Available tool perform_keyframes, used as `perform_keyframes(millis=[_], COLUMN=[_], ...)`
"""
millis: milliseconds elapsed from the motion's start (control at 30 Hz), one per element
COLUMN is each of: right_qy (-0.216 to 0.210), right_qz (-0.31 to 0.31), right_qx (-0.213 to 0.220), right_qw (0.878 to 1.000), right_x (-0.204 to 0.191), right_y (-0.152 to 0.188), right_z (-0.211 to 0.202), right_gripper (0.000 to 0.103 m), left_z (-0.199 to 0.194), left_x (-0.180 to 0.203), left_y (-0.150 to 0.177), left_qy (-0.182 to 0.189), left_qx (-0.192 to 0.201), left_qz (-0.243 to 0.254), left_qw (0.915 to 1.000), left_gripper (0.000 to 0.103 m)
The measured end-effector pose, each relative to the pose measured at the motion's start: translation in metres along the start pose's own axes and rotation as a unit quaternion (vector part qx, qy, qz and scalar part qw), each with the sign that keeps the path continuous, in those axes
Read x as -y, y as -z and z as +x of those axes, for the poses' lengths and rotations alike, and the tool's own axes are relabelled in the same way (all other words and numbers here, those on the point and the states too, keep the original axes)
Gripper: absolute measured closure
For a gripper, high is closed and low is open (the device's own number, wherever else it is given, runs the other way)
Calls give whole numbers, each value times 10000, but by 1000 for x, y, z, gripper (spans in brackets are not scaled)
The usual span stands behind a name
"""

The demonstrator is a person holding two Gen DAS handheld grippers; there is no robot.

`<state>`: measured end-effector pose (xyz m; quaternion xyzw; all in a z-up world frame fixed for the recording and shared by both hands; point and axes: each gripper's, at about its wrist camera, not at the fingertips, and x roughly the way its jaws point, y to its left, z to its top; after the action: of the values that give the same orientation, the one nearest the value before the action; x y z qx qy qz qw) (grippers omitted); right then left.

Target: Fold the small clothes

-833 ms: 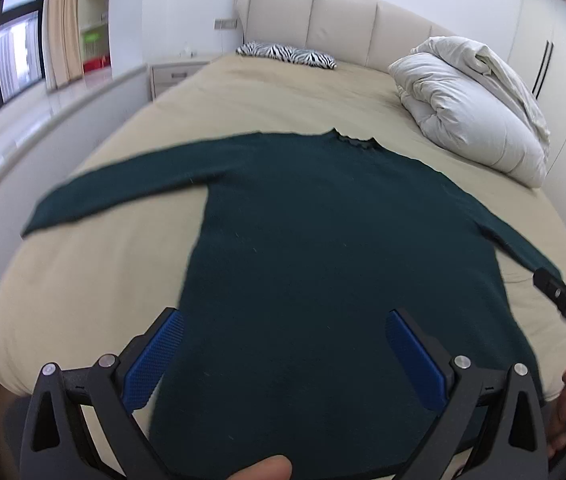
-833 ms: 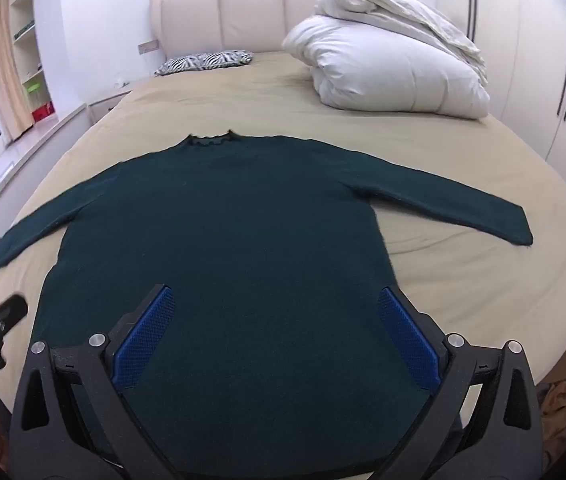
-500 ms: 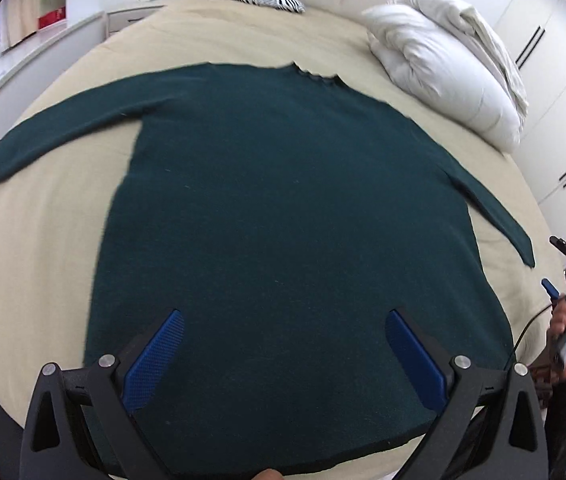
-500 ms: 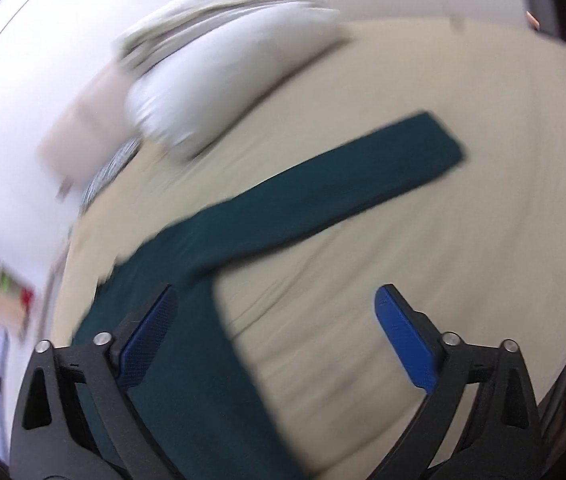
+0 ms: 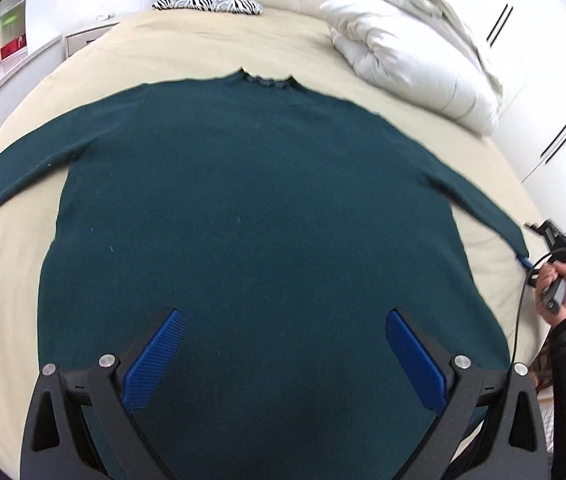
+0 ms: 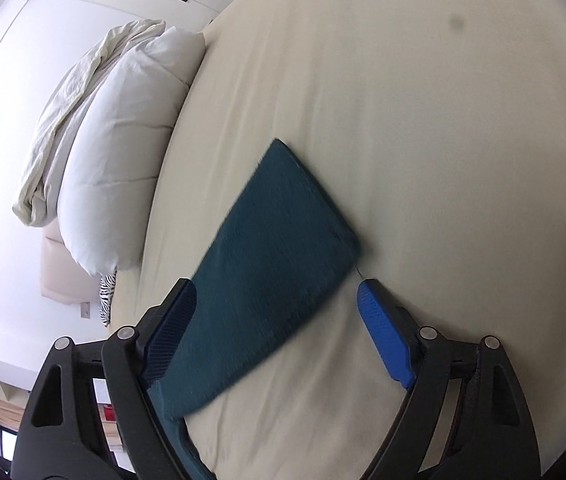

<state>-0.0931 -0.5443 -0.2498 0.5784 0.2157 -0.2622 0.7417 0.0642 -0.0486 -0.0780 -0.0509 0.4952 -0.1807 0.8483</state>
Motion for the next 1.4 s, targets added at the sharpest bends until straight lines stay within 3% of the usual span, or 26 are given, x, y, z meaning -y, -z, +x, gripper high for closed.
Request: perform_keyframes(millis=[100,167,267,433,500,600,733,833,933,1100,1167,1233,1367,1400], right_qy=[-46,-32,108,139,-15,-315,-775,-953,-968,-708,-949,-1074,-1294,-1334], right_qz=[-28,-129,-360,-1529,-2153,-3189,-4453,-4909,-4929,-5229,-5046,-4837,-4367,-4205], right_qx=[-127,-62,96,282,231,27,-483,-763,-1261,-1793,-1996,-1906,-1783,-1788], right_qw=[9999,9999,9992,9877,9763,9473,8907,8626,8554,8303,8346,8474,8722,8794], right_x=[-10,-24,-40,-117,-168,-246,-335,-359,-362,-344,-329,-318,-278,-266], right_y=[-13,-15,-11,15,39,99,228,319,404,470,474,460,397,386], right_z=[22,21,12,2,3,11,33,57,89,116,107,90,59,52], right_gripper=[47,77,96,96,96,96,97,97,96,84,56,48,47,47], left_z=[0,-1,0,-5,-7,-8,-10,-8,-3,17,29,47,94,110], left_x=[-6,-13,-27,-46,-53,-66,-90,-103,-111,-103,-93,-79,-52,-45], left_y=[-4,-5,-11,-22,-27,-37,-48,-56,-65,-87,-98,-110,-133,-138], left_qy=[102,226,383,561,604,682,786,845,911,1112,1164,1233,1285,1190], left_qx=[49,55,151,365,467,617,843,950,992,941,856,715,296,130], left_qz=[3,-93,-285,-507,-575,-767,-1104,-1279,-1384,-1351,-1288,-1178,-999,-941], left_qw=[9999,9997,9987,9965,9954,9928,9872,9836,9812,9801,9811,9827,9862,9883], left_gripper=[0,0,0,1,2,5,5,5,5,5,5,5,6,13])
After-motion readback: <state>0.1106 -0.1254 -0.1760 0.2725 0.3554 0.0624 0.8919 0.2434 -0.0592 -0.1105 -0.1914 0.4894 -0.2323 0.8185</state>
